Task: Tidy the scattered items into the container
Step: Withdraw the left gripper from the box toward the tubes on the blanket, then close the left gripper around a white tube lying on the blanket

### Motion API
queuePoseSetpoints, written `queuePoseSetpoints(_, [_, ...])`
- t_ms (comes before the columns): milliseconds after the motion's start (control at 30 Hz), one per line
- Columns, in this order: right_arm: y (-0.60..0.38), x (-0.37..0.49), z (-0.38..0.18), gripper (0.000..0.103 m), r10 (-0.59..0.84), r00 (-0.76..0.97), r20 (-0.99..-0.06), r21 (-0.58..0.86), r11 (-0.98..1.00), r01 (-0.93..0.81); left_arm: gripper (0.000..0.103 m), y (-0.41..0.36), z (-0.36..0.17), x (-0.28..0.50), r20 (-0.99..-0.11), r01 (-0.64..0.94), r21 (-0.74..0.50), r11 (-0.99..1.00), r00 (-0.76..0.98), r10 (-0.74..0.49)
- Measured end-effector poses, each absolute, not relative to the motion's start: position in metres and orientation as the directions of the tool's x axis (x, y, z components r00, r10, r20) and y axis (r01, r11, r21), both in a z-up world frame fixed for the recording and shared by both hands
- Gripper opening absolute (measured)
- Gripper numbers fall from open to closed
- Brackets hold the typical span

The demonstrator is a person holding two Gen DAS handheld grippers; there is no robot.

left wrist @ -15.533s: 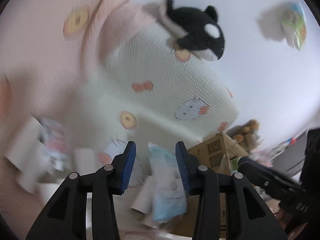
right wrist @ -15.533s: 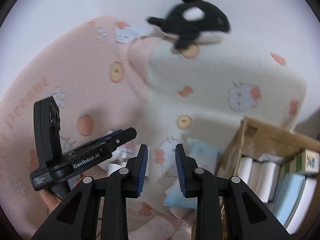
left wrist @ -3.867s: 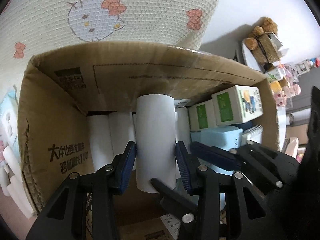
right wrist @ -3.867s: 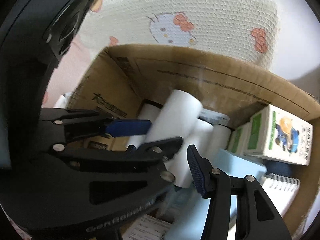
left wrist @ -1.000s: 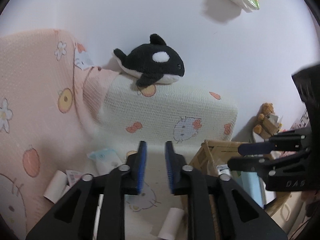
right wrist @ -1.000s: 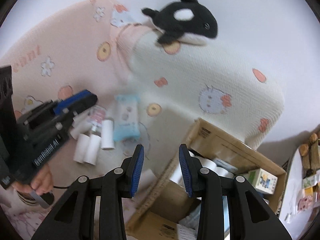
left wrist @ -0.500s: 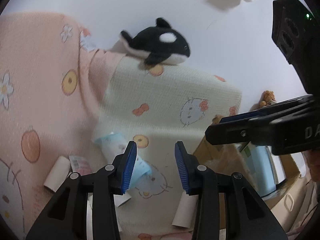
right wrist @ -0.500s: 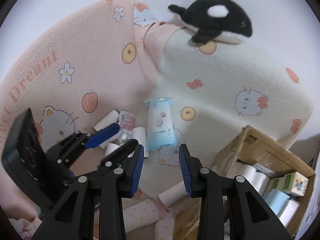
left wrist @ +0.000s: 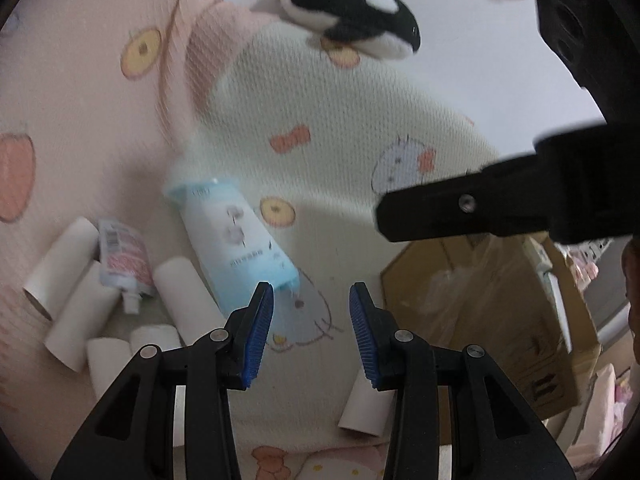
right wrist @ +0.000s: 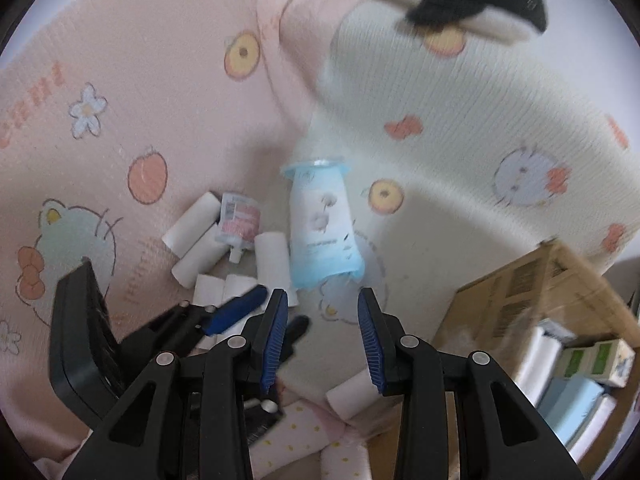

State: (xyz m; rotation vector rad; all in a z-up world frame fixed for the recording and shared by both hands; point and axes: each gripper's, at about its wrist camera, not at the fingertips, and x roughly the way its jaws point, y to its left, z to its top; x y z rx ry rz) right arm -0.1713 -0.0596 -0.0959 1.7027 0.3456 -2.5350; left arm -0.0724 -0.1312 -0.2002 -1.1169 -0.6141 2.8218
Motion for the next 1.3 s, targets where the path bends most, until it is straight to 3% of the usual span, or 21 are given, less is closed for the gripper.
queuePoseSetpoints(233, [-0.047, -0.201, -0.127, 0.033, 0.174, -0.246, -0.954, -0.212, -0.968, 0.135, 0.043, -0.138, -0.24, -0.083, -0.677, 0.109, -0.523, -0.846, -0.656, 0.334])
queuePoseSetpoints(600, [-0.026, -0.242, -0.177, 0.033, 0.373, 0.019, -0.928, -0.369, -0.923, 0.106, 0.043, -0.141, -0.295, -0.101, -0.572, 0.103, -0.761, -0.64, -0.573, 0.587])
queuePoseSetpoints(867, [-0.005, -0.249, -0.22, 0.033, 0.465, 0.23, -0.855, -0.451, -0.885, 0.112, 0.043, -0.113, -0.311, -0.113, -0.566, 0.043, -0.784, -0.619, -0.462, 0.683])
queuePoseSetpoints(1033, [-0.004, -0.249, -0.232, 0.033, 0.494, 0.273, -0.826, -0.477, -0.869, 0.129, 0.044, -0.102, -0.317, -0.116, -0.617, 0.033, -0.746, -0.665, -0.408, 0.673])
queuePoseSetpoints(1300, [0.004, -0.246, -0.24, 0.034, 0.537, 0.332, -0.775, -0.548, -0.834, 0.069, 0.05, -0.099, -0.335, -0.117, -0.54, 0.059, -0.828, -0.558, -0.352, 0.764])
